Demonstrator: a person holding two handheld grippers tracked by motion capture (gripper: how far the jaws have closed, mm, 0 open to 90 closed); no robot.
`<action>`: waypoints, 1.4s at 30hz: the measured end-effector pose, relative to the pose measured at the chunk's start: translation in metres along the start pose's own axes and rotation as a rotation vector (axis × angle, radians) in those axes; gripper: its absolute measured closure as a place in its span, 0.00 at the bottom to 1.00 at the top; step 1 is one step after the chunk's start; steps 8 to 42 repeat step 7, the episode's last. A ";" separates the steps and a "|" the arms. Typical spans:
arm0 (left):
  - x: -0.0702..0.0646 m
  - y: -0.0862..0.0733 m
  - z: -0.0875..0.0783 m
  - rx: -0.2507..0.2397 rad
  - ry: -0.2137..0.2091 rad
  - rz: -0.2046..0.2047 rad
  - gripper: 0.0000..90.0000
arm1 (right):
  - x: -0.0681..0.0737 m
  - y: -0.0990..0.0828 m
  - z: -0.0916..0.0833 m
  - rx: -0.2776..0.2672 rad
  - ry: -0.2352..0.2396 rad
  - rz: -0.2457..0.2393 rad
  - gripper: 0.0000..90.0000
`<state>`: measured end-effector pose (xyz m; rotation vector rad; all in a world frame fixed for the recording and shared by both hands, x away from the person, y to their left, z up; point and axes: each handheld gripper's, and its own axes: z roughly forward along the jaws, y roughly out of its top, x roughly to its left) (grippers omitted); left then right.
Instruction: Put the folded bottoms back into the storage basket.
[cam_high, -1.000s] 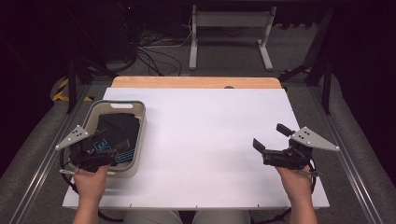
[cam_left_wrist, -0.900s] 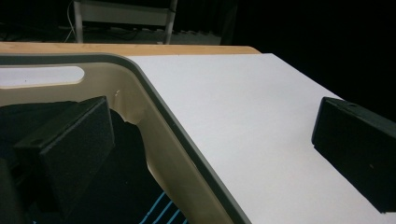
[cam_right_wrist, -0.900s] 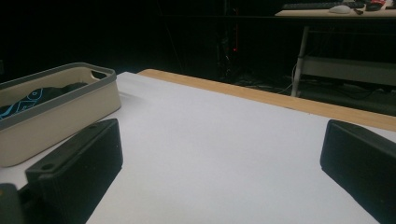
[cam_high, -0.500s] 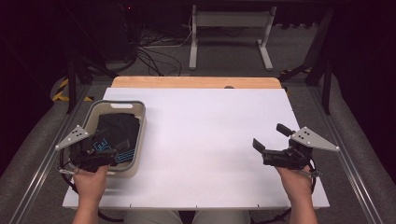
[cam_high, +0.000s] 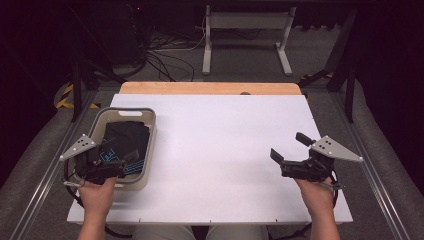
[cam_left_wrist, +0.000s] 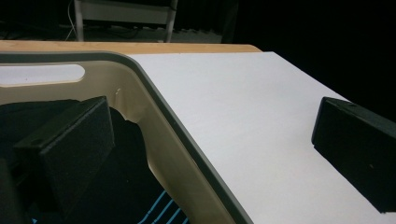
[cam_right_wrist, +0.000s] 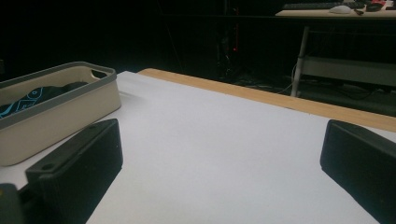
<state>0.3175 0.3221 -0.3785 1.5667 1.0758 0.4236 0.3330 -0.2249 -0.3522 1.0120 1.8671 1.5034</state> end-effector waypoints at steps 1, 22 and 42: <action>0.000 0.000 0.000 -0.001 0.000 0.000 0.00 | 0.000 0.000 0.000 -0.001 0.000 -0.001 0.00; 0.000 0.000 0.000 0.001 0.001 0.001 0.00 | 0.001 0.001 0.000 -0.002 0.001 -0.004 0.00; 0.000 0.000 0.000 0.001 0.001 0.001 0.00 | 0.001 0.001 0.000 -0.002 0.001 -0.004 0.00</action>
